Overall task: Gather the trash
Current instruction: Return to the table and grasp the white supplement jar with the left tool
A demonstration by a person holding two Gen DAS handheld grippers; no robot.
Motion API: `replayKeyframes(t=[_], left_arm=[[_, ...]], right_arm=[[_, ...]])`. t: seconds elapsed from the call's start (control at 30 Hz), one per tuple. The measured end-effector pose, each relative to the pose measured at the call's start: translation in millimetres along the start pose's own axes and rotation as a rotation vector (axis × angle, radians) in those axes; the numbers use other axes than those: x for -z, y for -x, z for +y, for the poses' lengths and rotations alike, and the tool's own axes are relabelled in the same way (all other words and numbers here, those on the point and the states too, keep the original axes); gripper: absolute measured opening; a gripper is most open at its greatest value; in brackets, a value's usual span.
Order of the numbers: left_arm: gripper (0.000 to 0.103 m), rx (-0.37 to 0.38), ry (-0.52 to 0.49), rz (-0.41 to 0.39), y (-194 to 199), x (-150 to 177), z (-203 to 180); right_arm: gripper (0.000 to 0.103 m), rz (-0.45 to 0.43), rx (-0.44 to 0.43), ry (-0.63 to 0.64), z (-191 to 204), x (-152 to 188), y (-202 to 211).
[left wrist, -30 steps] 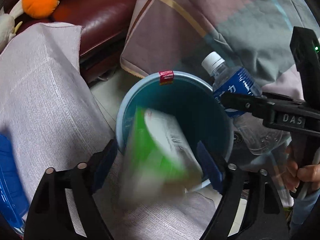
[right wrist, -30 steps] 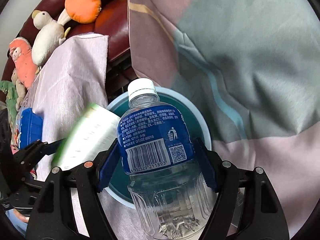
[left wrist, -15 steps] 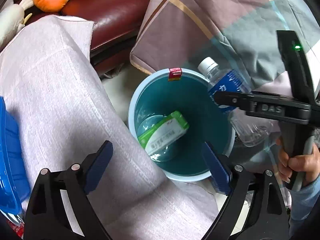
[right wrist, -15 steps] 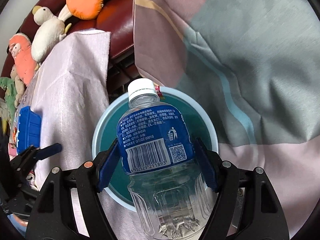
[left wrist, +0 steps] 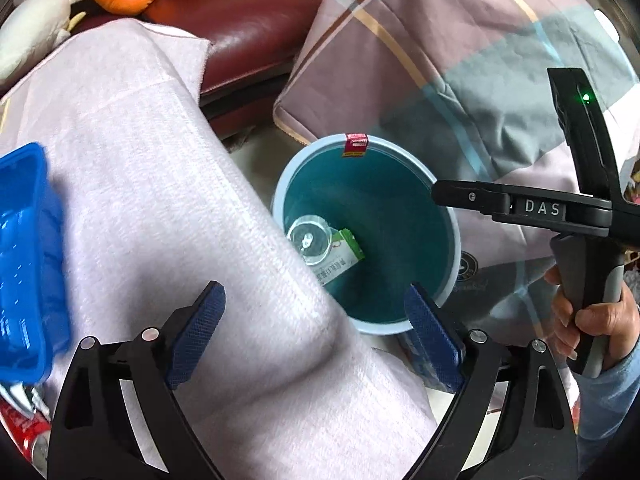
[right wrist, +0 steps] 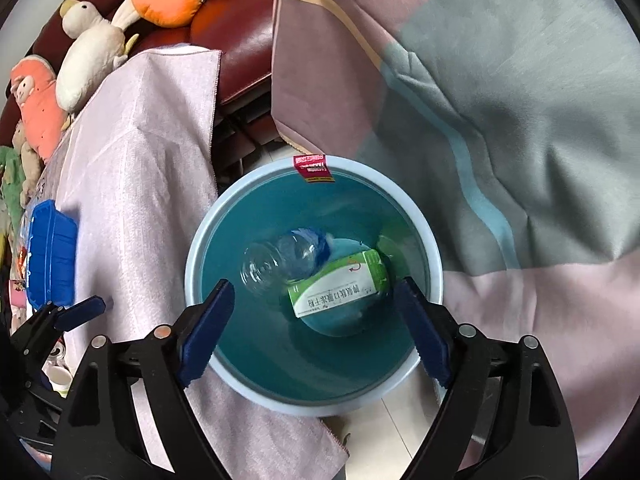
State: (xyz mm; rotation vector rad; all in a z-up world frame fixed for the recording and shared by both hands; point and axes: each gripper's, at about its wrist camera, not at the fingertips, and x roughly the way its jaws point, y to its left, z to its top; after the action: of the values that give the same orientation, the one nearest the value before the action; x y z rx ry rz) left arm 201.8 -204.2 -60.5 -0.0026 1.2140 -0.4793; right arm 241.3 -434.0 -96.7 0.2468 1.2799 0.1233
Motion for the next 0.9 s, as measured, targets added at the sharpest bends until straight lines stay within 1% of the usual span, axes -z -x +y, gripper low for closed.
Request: replayKeyframes(t=[0.13, 0.27, 0.33, 0.63, 0.77, 0.9], left_arm=[[0.091, -0.013, 0.018, -0.035, 24.8, 15.0, 8.2], [0.091, -0.031, 0.035, -0.06, 50.3, 30.8, 19.7], [0.091, -0.048, 0.047, -0.076, 64.4, 41.1, 28.1], [0.092, -0.115, 0.098, -0.123, 124.9, 101.2, 75.8], [0.092, -0.149, 0.12, -0.131, 142.7, 131.9, 99.7], [0.092, -0.183, 0.14, -0.108, 149.4, 159.4, 126.4]], right_arm=[[0.081, -0.005, 0.006, 0.008, 10.5, 6.6, 13.2], [0.082, -0.014, 0.005, 0.038, 32.5, 14.9, 27.3], [0.084, -0.017, -0.001, 0.06, 49.2, 20.7, 33.3], [0.085, -0.017, -0.021, 0.178, 127.9, 50.8, 51.0], [0.085, -0.015, -0.021, 0.221, 158.9, 67.3, 58.3], [0.085, -0.01, -0.025, 0.262, 185.6, 85.7, 63.9]])
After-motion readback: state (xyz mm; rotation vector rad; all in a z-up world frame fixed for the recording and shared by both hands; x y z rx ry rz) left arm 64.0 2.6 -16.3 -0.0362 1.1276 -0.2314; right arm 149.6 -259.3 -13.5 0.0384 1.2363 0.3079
